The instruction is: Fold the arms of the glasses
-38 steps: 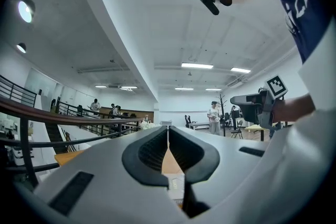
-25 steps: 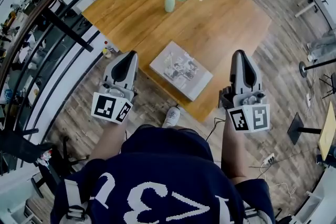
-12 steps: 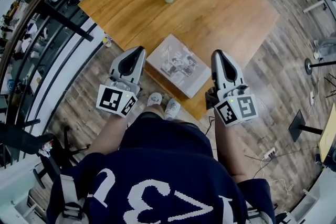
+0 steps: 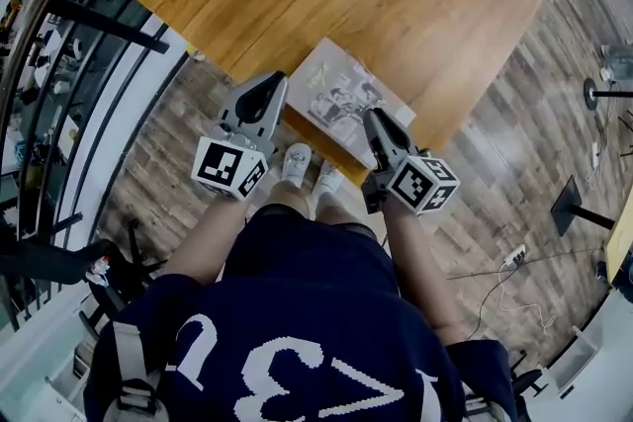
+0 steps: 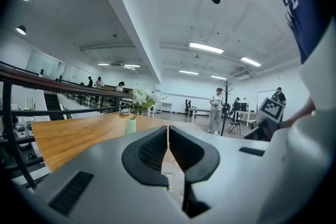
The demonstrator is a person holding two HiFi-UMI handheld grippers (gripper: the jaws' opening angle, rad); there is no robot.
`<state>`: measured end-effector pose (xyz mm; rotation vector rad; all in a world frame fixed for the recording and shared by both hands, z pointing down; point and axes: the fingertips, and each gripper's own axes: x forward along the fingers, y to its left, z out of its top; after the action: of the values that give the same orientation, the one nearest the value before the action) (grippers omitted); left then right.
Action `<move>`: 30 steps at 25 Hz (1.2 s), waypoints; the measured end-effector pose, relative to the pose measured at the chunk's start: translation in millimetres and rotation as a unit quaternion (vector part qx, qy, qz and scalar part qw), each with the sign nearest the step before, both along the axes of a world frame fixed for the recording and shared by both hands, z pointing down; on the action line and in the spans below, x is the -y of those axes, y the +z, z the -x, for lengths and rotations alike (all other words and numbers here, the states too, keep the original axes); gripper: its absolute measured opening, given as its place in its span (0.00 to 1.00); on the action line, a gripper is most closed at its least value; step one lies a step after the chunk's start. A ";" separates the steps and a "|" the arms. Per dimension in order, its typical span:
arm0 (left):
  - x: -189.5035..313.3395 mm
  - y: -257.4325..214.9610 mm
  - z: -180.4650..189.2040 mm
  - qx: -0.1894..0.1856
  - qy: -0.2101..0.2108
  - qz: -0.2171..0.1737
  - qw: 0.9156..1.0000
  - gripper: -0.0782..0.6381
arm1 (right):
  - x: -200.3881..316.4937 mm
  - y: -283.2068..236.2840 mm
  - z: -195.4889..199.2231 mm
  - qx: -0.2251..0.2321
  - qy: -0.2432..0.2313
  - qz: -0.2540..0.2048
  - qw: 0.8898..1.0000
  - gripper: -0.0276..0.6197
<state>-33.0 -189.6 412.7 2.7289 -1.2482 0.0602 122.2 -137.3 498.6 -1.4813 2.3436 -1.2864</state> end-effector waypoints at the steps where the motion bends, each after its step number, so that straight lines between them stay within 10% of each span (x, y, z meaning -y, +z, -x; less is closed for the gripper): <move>1: -0.4 3.1 -0.8 0.003 0.004 0.003 1.000 0.14 | -1.8 13.3 3.9 0.016 -0.003 0.023 1.000 0.21; 8: -4.0 20.2 7.5 0.014 0.010 0.027 0.999 0.14 | -2.8 62.3 10.1 0.174 0.069 0.137 0.973 0.23; 18: -3.1 27.7 12.8 0.020 0.005 0.035 0.999 0.14 | 8.8 81.2 8.6 0.288 0.117 0.180 0.933 0.17; 30: -2.0 25.2 10.1 0.001 0.022 0.050 0.999 0.14 | 24.5 48.1 5.7 0.335 0.111 0.127 0.927 0.09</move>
<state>-43.1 -187.7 437.9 2.6720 -1.1530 0.1276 116.5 -161.8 546.8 -1.0670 1.5785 -1.7276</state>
